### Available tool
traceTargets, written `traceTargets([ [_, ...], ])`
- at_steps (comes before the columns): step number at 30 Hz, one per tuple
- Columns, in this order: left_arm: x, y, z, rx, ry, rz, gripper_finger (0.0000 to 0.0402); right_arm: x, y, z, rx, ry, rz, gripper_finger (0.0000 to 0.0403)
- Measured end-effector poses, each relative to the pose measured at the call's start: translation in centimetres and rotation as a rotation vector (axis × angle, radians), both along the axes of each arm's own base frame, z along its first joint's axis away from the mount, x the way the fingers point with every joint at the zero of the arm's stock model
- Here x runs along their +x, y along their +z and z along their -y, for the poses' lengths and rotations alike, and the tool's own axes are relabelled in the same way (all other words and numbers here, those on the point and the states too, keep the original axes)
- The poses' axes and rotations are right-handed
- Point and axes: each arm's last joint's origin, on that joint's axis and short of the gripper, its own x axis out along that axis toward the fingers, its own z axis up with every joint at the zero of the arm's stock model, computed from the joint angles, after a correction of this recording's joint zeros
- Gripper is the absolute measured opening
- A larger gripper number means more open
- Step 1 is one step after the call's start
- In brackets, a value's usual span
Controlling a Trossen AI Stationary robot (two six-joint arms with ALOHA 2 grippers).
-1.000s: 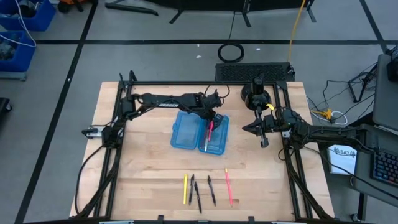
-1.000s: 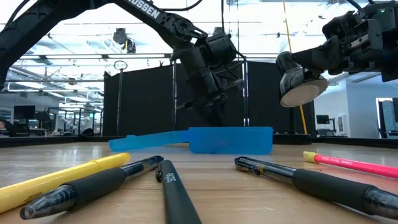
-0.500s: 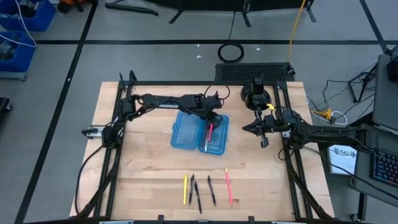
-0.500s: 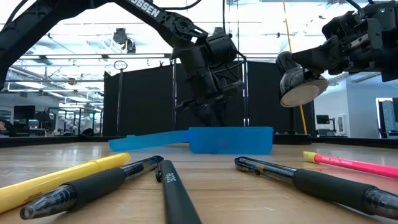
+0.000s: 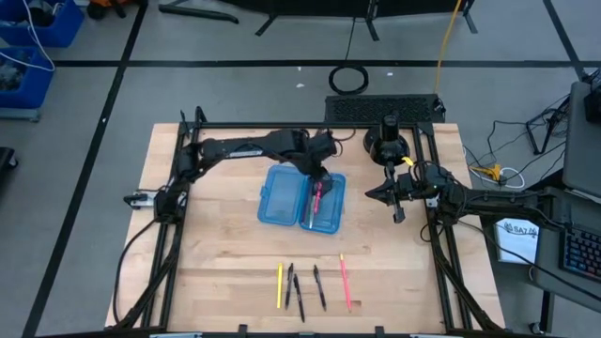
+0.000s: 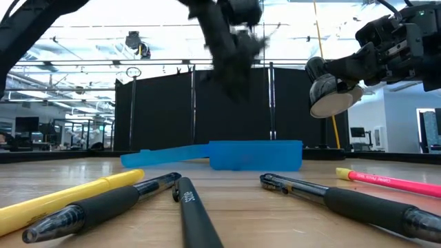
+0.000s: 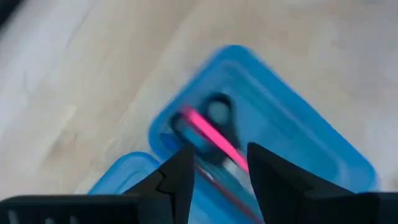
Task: Pick & place school supplies into a supply box
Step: Put the pink pencil into the supply box
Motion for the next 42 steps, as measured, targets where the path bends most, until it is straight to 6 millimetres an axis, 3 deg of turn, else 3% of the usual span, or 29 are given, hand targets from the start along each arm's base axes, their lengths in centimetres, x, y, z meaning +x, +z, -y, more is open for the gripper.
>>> traceTargets([
  [3,-1.2,3.1,3.8,0.087,-0.159,-0.056,0.0150,0.0,-0.1,0.0,0.001,0.018,-0.006,0.0000],
  [8,-5.9,7.3,11.6,0.229,-0.533,-0.136,0.0149,0.0,-0.3,0.0,0.011,0.021,-0.032,0.0000],
  [11,-8.8,7.5,15.2,0.250,-0.583,-0.133,0.0133,0.0,-0.5,0.0,0.017,0.020,-0.049,0.0000],
  [14,-11.9,7.2,16.6,0.250,-0.552,-0.041,0.0099,0.0,-0.5,-0.1,0.026,0.021,-0.051,0.0000],
  [17,-15.2,6.0,17.2,0.249,-0.515,0.147,0.0057,0.0,-0.5,-0.1,0.049,0.022,-0.050,0.0000],
  [21,-18.7,2.3,16.6,0.172,-0.431,0.375,0.0008,0.0,-0.5,-0.1,0.056,0.022,-0.051,0.0000],
  [25,-21.1,-2.8,16.0,0.124,-0.384,0.532,0.0008,0.0,-0.5,-0.1,0.050,0.022,-0.051,0.0000],
  [28,-22.6,-6.4,16.1,0.204,-0.494,0.635,0.0004,0.0,-0.5,-0.1,0.024,0.023,-0.049,0.0000],
  [32,-24.2,-9.6,15.5,0.264,-0.568,0.773,0.0005,0.0,-0.5,-0.1,-0.038,0.024,-0.043,0.0000],
  [35,-24.6,-10.0,14.0,0.291,-0.568,0.846,0.0004,0.0,-0.5,-0.1,-0.070,0.025,-0.040,0.0000],
  [39,-24.9,-8.7,11.8,0.326,-0.636,0.846,0.0003,0.0,-0.2,-0.1,-0.098,0.024,-0.009,0.0000],
  [42,-26.6,-7.2,11.0,0.377,-0.690,0.845,0.0002,0.0,0.5,-0.1,-0.114,0.020,0.059,0.0000],
])
